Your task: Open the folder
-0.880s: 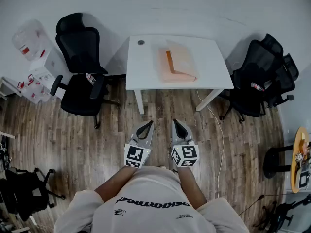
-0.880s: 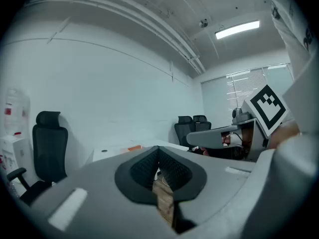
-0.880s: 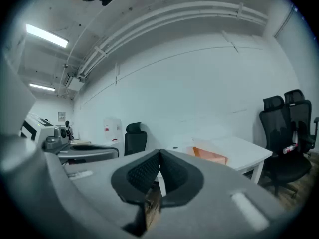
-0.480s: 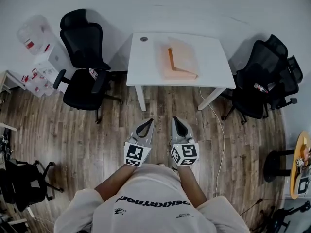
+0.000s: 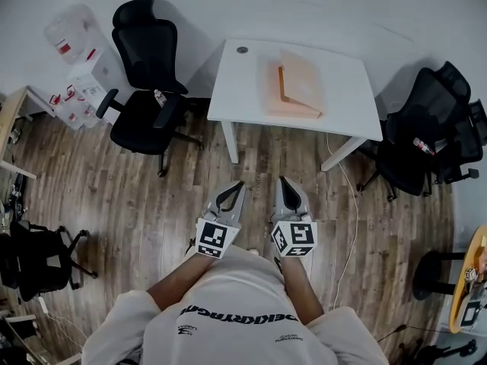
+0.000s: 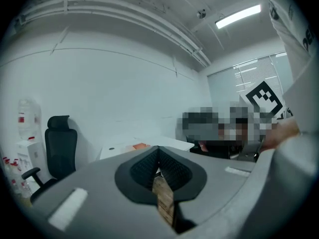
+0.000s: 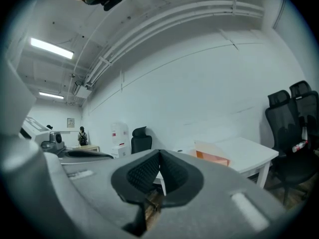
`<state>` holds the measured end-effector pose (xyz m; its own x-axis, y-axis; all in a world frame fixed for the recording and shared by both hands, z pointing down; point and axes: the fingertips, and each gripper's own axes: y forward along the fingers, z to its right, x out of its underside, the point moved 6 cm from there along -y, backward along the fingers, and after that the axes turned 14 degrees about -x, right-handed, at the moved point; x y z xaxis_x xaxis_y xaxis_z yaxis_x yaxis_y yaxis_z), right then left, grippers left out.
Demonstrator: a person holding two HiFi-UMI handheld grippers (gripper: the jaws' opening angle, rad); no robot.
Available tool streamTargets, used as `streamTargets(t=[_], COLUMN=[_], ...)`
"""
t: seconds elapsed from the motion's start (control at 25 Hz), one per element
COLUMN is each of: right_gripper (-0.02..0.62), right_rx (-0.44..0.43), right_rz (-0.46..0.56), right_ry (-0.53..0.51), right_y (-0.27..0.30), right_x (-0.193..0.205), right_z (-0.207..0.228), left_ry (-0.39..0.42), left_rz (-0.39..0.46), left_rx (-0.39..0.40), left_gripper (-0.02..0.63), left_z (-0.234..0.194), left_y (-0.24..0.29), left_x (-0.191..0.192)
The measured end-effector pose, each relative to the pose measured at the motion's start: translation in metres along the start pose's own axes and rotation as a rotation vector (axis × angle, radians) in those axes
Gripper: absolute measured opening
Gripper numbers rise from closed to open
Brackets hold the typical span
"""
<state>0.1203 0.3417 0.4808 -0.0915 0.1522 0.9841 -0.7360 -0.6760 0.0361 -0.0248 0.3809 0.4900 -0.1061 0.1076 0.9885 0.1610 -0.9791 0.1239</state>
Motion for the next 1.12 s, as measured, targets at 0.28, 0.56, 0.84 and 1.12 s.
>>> streamTargets(t=[0.28, 0.56, 0.84, 1.12], right_gripper=[-0.005, -0.005, -0.003, -0.003], right_rx=[0.008, 0.053, 0.130, 0.205], right_rz=[-0.018, -0.036, -0.085, -0.142], right_ry=[-0.007, -0.045, -0.062, -0.081], right_y=[0.030, 0.103, 0.199, 0.273], right_x=[0.004, -0.006, -0.032, -0.046], right_z=[0.017, 0.066, 0.117, 0.159], left_ry=[-0.017, -0.047, -0.062, -0.064], left_rz=[-0.019, -0.015, -0.015, -0.037], left_rx=[0.019, 0.052, 0.125, 0.228], left_gripper=[-0.003, -0.003, -0.003, -0.003], left_z=[-0.012, -0.049, -0.100, -0.127], left_y=[0.037, 0.126, 0.233, 0.318], left_x=[0.015, 0.017, -0.006, -0.009])
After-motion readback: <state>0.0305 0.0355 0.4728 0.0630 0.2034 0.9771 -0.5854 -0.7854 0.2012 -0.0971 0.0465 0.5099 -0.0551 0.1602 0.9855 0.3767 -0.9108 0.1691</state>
